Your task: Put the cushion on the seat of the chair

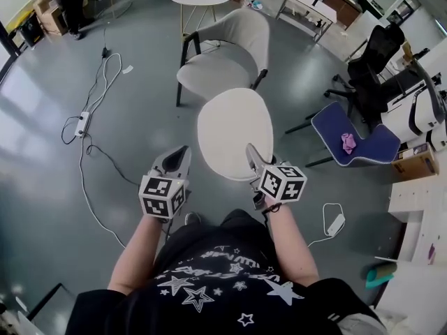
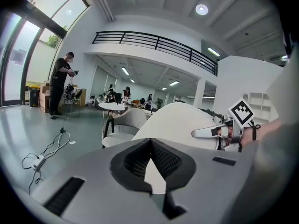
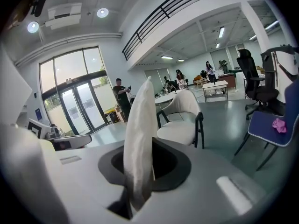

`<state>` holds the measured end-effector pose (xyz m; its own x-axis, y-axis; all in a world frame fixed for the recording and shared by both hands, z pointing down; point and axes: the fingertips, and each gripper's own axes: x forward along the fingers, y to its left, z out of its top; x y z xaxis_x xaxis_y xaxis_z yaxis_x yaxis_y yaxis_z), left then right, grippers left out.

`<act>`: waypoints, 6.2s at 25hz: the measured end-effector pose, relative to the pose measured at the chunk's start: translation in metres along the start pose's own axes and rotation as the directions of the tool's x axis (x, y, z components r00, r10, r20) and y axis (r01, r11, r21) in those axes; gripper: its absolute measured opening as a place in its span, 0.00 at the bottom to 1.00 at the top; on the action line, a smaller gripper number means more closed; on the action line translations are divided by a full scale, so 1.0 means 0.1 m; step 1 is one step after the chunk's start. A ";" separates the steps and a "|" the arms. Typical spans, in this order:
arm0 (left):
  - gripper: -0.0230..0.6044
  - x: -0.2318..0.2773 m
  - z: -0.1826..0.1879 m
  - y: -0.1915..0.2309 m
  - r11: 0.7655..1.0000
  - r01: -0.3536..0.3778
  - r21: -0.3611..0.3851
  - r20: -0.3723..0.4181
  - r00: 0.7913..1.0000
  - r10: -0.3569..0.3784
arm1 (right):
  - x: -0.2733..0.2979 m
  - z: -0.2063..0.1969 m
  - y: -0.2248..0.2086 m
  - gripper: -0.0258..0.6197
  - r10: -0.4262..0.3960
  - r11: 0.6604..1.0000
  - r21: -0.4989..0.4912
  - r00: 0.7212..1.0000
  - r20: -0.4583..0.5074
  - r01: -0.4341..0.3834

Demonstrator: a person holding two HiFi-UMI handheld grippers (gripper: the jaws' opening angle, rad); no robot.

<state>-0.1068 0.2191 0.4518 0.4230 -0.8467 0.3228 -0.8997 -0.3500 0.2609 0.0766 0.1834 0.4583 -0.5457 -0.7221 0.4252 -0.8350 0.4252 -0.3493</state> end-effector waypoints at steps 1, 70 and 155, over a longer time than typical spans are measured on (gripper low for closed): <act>0.05 0.00 -0.01 0.05 1.000 -0.004 -0.007 -0.003 1.000 0.004 | 0.00 0.00 0.00 0.12 -0.002 1.000 -0.002 1.000 -0.005 0.002; 0.05 4.60 1.83 3.13 0.971 0.217 0.105 -0.292 0.940 -0.178 | 4.00 1.92 -1.91 0.13 -0.320 0.862 0.403 0.947 -0.039 0.308; 0.05 5.36 0.56 2.32 0.881 0.467 0.076 -0.560 0.751 -0.350 | 4.14 0.22 -2.41 0.55 -0.538 0.586 0.564 0.800 -0.266 0.582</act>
<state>-0.0951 -0.3388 0.6344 0.6926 -0.2894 0.6607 -0.6037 -0.7339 0.3114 0.0531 -0.2301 0.7002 -0.0064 -0.6611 0.7503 -0.7666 -0.4785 -0.4282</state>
